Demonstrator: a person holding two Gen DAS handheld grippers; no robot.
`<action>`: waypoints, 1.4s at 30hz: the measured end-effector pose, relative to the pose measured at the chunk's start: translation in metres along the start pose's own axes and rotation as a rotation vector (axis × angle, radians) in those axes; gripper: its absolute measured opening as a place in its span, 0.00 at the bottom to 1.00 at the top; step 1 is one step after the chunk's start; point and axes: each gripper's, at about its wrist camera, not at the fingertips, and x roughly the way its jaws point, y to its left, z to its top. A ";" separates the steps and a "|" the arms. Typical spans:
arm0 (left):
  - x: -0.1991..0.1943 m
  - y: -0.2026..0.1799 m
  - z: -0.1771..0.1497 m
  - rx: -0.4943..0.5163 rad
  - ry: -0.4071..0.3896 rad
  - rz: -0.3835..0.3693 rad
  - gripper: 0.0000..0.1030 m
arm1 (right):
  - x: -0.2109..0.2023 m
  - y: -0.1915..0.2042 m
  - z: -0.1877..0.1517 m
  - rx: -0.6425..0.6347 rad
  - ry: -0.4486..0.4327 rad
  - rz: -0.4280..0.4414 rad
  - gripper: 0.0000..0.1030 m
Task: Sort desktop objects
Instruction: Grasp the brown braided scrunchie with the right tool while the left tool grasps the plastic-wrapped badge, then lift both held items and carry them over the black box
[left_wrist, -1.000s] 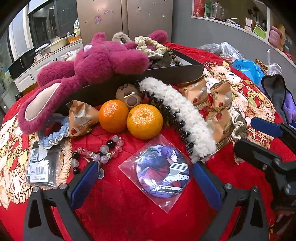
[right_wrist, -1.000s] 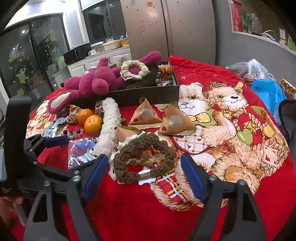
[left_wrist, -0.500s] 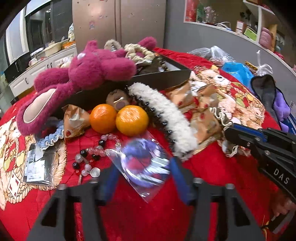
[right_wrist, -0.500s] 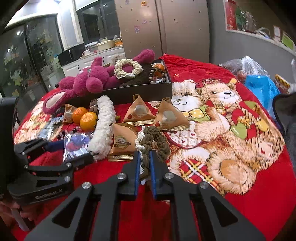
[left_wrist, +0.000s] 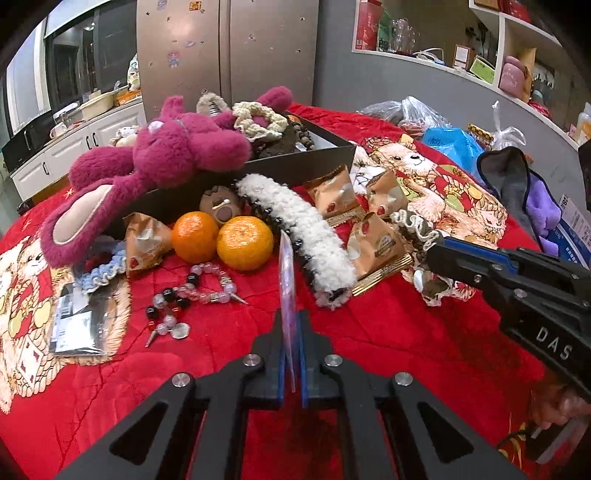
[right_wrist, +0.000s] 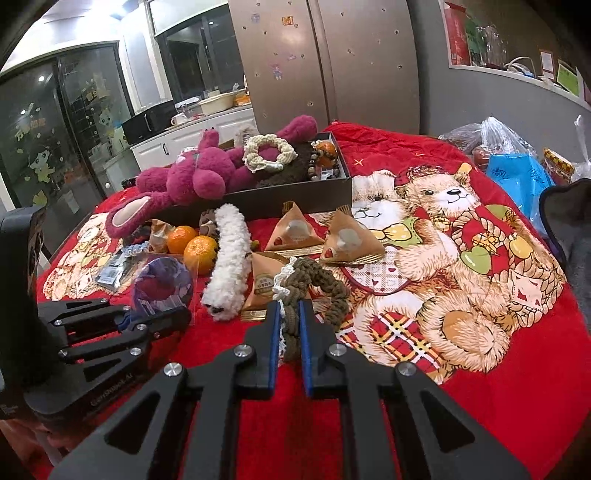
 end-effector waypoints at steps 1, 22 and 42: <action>-0.001 0.001 0.000 -0.002 -0.001 0.000 0.04 | -0.001 -0.001 0.000 0.007 -0.003 0.010 0.10; -0.024 0.010 0.008 -0.020 -0.049 0.003 0.04 | -0.023 -0.001 0.004 0.044 -0.053 0.085 0.11; -0.056 0.014 0.043 -0.032 -0.128 -0.022 0.05 | -0.036 0.027 0.049 0.020 -0.127 0.146 0.11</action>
